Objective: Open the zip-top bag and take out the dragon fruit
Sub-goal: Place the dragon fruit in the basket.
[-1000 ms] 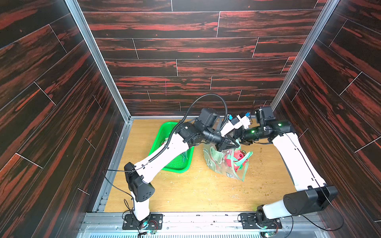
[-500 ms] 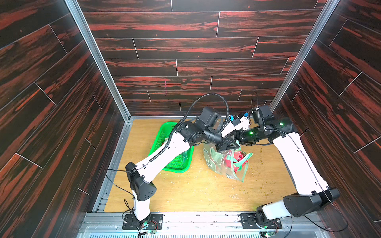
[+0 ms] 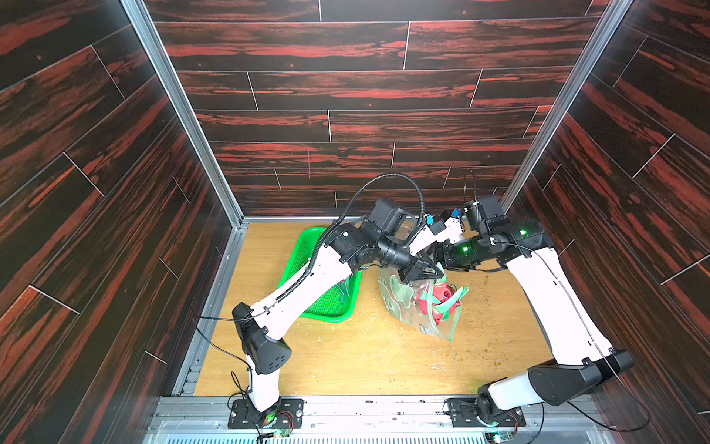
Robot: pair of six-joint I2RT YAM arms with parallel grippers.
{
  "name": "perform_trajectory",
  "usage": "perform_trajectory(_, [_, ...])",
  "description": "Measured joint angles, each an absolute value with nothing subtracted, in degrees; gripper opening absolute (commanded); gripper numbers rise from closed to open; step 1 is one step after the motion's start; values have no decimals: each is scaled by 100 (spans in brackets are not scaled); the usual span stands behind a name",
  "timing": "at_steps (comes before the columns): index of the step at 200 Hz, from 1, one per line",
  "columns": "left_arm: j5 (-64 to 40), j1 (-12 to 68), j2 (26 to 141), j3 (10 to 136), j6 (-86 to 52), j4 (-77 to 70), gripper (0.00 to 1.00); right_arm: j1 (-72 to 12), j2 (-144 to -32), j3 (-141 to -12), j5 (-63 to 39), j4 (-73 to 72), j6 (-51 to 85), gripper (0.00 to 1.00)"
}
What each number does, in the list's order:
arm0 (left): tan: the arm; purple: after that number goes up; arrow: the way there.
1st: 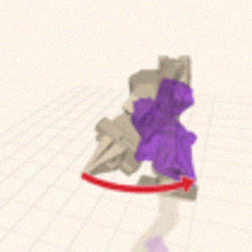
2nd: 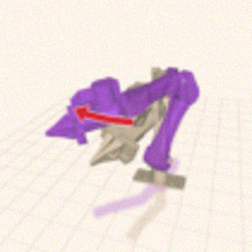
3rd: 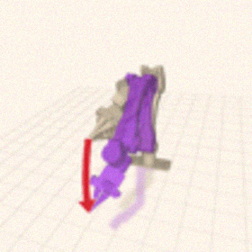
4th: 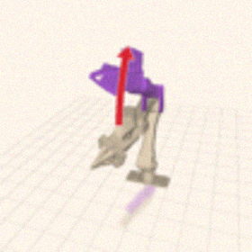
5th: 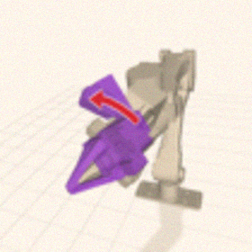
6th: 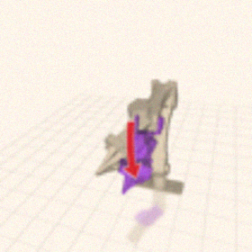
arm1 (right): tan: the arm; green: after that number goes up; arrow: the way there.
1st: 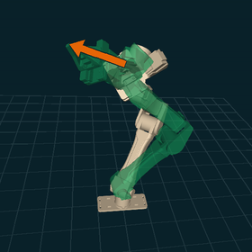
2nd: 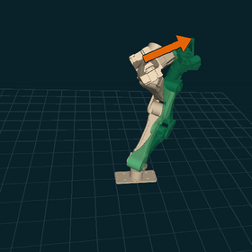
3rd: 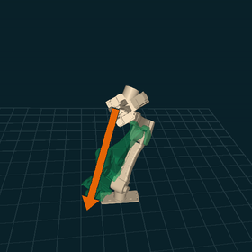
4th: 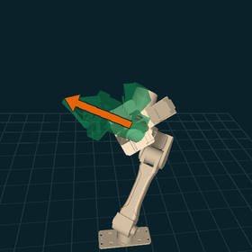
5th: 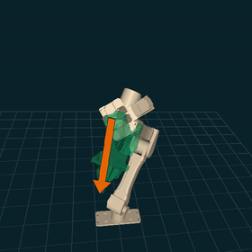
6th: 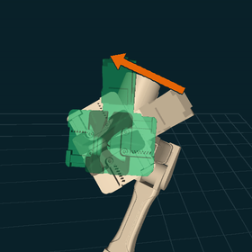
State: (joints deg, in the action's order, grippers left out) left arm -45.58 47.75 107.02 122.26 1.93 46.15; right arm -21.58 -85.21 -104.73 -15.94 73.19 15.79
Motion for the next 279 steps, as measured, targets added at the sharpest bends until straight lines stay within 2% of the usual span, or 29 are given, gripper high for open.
perform_trajectory(45, [-4727, 4764, 10702, 12226, 207, 4670, 0, -2158, -8519, -10447, -1940, 7144, 1409, 64])
perform_trajectory(69, [-4762, 4753, 10702, 12221, 215, 4713, 0, -2158, -8519, -10346, -2176, 7030, 1299, 56])
perform_trajectory(127, [-4668, 4663, 10704, 12173, 215, 4821, 0, -2189, -8451, -9961, -2152, 7011, 1247, 23])
perform_trajectory(150, [-4733, 4633, 10704, 12173, 235, 4954, 0, -2180, -8370, -9845, -1933, 7013, 1256, 0])
perform_trajectory(228, [-4783, 4547, 10702, 12204, 150, 4851, 0, -2134, -8307, -9786, -1761, 6650, 1756, 0])
perform_trajectory(279, [-4495, 4797, 10943, 12580, 45, 4491, 0, -1859, -8628, -10092, -2268, 6110, 2261, 0])
